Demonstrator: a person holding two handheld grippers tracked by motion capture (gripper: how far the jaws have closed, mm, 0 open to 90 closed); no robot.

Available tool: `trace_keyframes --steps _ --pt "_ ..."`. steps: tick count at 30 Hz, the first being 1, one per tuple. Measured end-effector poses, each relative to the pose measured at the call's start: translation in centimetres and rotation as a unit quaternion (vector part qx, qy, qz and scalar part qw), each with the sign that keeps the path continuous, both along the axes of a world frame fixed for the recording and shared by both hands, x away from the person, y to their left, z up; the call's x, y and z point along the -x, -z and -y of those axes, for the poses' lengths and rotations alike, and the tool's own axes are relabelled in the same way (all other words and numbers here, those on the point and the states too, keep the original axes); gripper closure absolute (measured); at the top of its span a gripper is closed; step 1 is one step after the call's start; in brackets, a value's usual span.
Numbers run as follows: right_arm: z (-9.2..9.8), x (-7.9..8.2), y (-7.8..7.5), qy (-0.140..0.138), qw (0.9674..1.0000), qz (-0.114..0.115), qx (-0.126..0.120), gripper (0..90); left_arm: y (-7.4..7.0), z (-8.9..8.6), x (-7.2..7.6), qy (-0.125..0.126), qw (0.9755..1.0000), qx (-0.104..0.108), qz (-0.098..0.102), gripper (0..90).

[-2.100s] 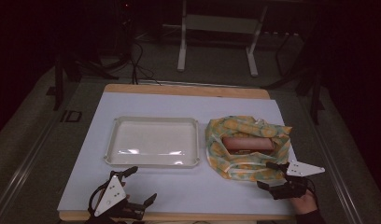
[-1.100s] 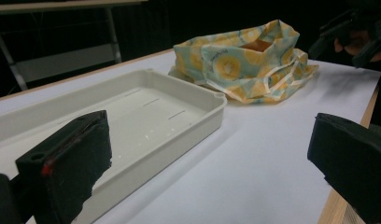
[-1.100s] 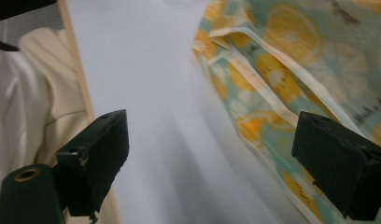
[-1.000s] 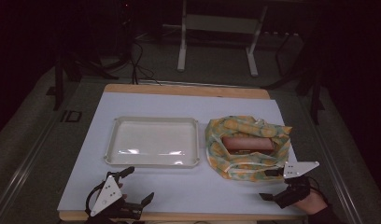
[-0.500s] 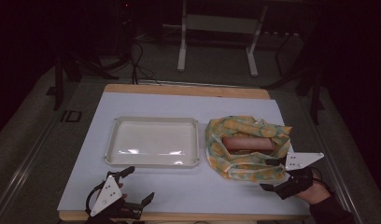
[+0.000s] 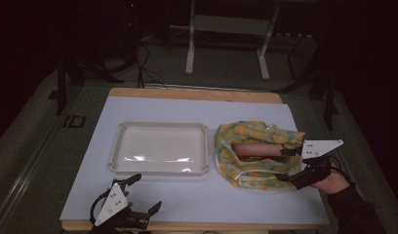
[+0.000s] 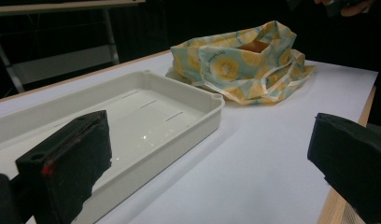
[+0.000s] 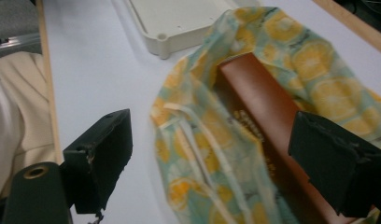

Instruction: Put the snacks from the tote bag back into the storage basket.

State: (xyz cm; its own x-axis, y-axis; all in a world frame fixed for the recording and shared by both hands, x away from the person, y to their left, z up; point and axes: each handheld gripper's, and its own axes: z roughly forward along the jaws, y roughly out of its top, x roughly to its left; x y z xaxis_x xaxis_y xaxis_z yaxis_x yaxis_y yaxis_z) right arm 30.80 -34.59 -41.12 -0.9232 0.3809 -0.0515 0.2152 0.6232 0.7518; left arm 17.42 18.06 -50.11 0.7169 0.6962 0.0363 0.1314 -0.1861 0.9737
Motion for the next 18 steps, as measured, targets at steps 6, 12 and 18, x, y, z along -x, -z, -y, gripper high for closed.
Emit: trace_keyframes --steps 6,12,18 --pt "0.5 -1.7 -0.9 0.001 0.9999 0.011 0.010 22.4 0.0 0.0 -0.1 0.001 1.0000 0.005 -0.001 0.0" --pt "0.8 -3.6 -1.3 0.006 0.9997 0.011 0.020 33.7 0.0 0.0 -0.1 0.002 1.0000 0.006 0.000 0.0" --pt "0.8 -5.4 -0.7 0.000 0.9990 0.001 0.045 48.7 0.0 0.0 -0.1 0.003 1.0000 0.007 0.000 0.0"
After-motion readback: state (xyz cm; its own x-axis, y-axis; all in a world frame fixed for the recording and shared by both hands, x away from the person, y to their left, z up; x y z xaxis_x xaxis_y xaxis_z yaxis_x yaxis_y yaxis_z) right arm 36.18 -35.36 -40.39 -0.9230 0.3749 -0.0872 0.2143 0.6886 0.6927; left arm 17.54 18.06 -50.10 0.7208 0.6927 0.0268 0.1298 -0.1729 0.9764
